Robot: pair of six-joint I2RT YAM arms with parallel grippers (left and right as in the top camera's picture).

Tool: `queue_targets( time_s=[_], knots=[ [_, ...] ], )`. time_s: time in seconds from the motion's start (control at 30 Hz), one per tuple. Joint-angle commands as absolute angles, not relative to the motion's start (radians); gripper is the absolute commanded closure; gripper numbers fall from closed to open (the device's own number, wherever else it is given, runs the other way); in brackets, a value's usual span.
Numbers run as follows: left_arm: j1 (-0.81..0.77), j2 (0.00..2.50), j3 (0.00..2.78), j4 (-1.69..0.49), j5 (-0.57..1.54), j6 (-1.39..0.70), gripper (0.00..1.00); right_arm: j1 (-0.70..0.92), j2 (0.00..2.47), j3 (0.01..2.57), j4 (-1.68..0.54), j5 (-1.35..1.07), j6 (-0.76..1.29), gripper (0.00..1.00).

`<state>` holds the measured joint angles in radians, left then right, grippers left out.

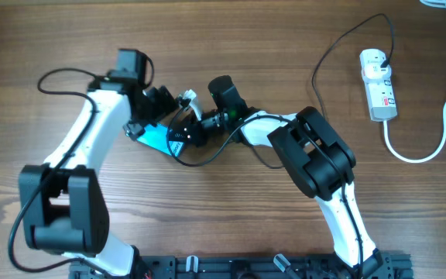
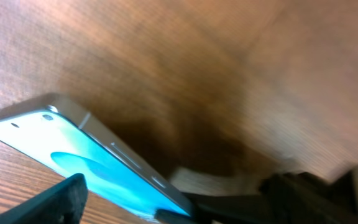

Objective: Plug charger to phone and switch on socket
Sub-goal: 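Raise the phone upright with the left gripper, screen facing forward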

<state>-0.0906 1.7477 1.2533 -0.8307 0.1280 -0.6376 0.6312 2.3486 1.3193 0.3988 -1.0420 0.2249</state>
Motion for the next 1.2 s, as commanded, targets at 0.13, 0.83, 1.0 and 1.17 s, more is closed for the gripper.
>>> queue_targets(
  time_s=[0.13, 0.83, 1.0, 1.17],
  knots=[
    [0.128, 1.538, 1.394, -0.919, 0.762, -0.346, 0.0, 0.488, 2.333, 1.32, 0.829, -1.205, 0.852, 0.96],
    [0.05, 1.523, 1.391, -0.903, 0.634, -0.416, 0.35, 0.491, 2.329, 1.32, 1.656, -1.019, 2.049, 0.96],
    [0.049, 1.523, 1.391, -0.863, 0.573, -0.432, 0.44, 0.503, 2.329, 1.32, 1.656, -1.02, 2.07, 0.96],
    [0.049, 1.528, 1.391, -0.788, 0.54, -0.436, 0.46, 0.52, 2.329, 1.32, 1.656, -1.019, 2.07, 0.96]
  ],
)
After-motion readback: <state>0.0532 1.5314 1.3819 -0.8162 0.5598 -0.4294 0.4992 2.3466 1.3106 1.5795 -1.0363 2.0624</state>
